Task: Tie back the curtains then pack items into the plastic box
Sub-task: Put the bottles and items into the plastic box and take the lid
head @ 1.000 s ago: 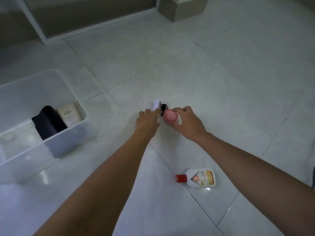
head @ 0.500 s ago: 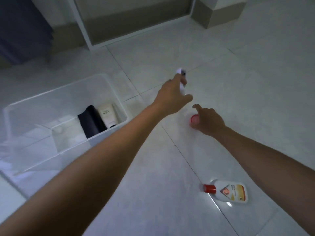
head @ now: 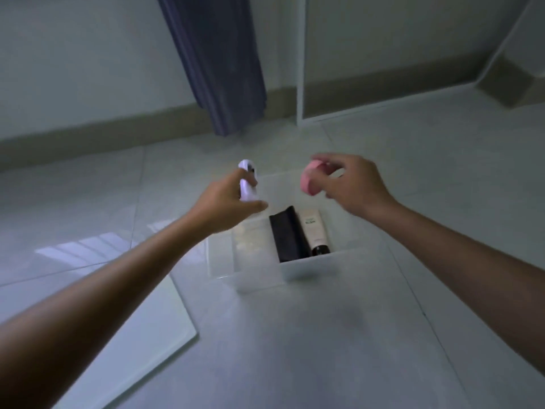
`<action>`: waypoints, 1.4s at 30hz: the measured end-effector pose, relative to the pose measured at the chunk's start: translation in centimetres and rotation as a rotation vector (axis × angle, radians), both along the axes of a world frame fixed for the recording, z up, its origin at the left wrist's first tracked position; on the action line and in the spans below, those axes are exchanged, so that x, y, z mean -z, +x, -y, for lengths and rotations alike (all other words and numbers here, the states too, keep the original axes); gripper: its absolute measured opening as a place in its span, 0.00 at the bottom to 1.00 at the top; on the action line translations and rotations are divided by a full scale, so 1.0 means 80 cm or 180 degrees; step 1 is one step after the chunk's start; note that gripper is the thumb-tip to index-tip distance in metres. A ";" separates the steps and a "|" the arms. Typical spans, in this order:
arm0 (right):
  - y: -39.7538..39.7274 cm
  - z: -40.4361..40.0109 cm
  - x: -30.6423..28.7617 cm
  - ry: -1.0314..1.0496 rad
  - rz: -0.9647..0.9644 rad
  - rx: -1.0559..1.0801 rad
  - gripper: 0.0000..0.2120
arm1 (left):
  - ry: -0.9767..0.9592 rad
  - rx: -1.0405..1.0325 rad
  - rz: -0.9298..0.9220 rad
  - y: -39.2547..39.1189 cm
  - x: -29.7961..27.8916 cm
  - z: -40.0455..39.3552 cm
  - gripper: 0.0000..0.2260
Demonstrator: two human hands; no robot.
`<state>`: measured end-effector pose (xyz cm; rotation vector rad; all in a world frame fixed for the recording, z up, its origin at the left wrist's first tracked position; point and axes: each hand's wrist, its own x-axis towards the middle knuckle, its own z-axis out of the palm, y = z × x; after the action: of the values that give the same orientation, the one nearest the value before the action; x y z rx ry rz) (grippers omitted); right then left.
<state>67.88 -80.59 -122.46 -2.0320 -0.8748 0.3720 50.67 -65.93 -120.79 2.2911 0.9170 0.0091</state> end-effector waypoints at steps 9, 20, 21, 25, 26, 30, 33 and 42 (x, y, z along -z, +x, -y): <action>-0.038 -0.038 0.081 -0.0738 0.0002 -0.0433 0.17 | -0.0269 0.0147 -0.0575 -0.011 0.073 0.002 0.17; -0.021 -0.032 0.112 -0.1290 0.0031 -0.0631 0.21 | -0.0586 0.0027 -0.1282 0.020 0.130 -0.008 0.32; -0.021 -0.032 0.113 -0.1346 0.0040 -0.0681 0.24 | -0.0632 -0.0108 -0.1299 0.023 0.134 -0.009 0.34; -0.023 -0.033 0.116 -0.1593 0.0085 -0.0769 0.36 | -0.0594 -0.0379 -0.1300 0.031 0.147 -0.007 0.38; -0.022 -0.033 0.116 -0.1666 0.0088 -0.0770 0.37 | -0.0623 -0.0397 -0.1267 0.032 0.149 -0.006 0.38; -0.021 -0.033 0.116 -0.1793 0.0189 -0.0726 0.36 | -0.0654 -0.0325 -0.1201 0.035 0.154 -0.006 0.36; -0.022 -0.034 0.116 -0.1777 0.0265 -0.0712 0.32 | -0.0683 -0.0226 -0.1128 0.034 0.154 -0.005 0.37; -0.012 -0.036 0.115 -0.1727 0.1036 -0.0624 0.31 | 0.0376 0.0528 -0.1073 0.020 0.125 -0.002 0.21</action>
<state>66.93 -77.72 -131.69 -2.5598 -1.2845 0.4267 52.28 -65.74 -130.75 2.5191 0.9069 -0.4161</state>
